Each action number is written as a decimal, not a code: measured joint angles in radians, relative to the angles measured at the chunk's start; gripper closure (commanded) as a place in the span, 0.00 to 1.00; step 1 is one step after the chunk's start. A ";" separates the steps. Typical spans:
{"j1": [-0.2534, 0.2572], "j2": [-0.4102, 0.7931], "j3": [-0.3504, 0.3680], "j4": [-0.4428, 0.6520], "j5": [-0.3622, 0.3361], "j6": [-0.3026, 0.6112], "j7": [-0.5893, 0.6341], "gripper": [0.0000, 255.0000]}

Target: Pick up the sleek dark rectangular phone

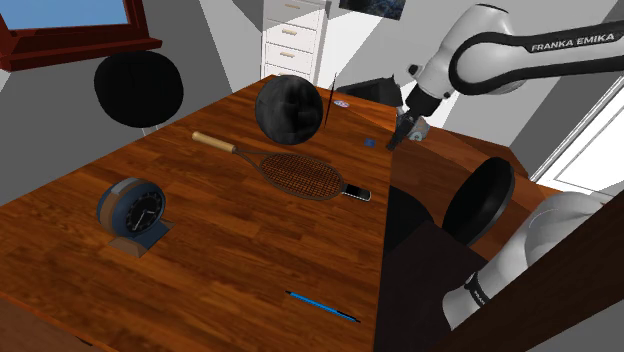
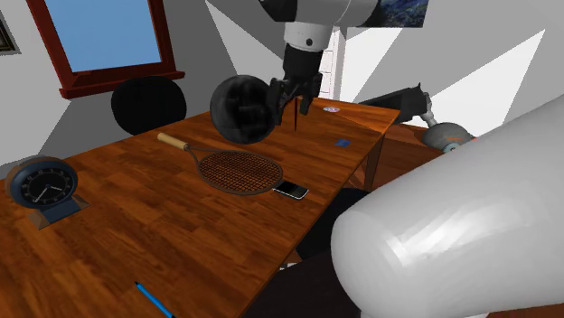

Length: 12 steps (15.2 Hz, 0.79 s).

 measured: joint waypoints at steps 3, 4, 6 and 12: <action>0.015 0.077 -0.052 -0.033 0.001 0.103 -0.089 0.00; 0.023 0.107 -0.068 -0.038 0.004 0.135 -0.117 0.00; 0.043 0.187 -0.109 -0.039 0.019 0.211 -0.185 0.00; 0.147 0.447 -0.227 -0.017 0.164 0.421 -0.437 0.00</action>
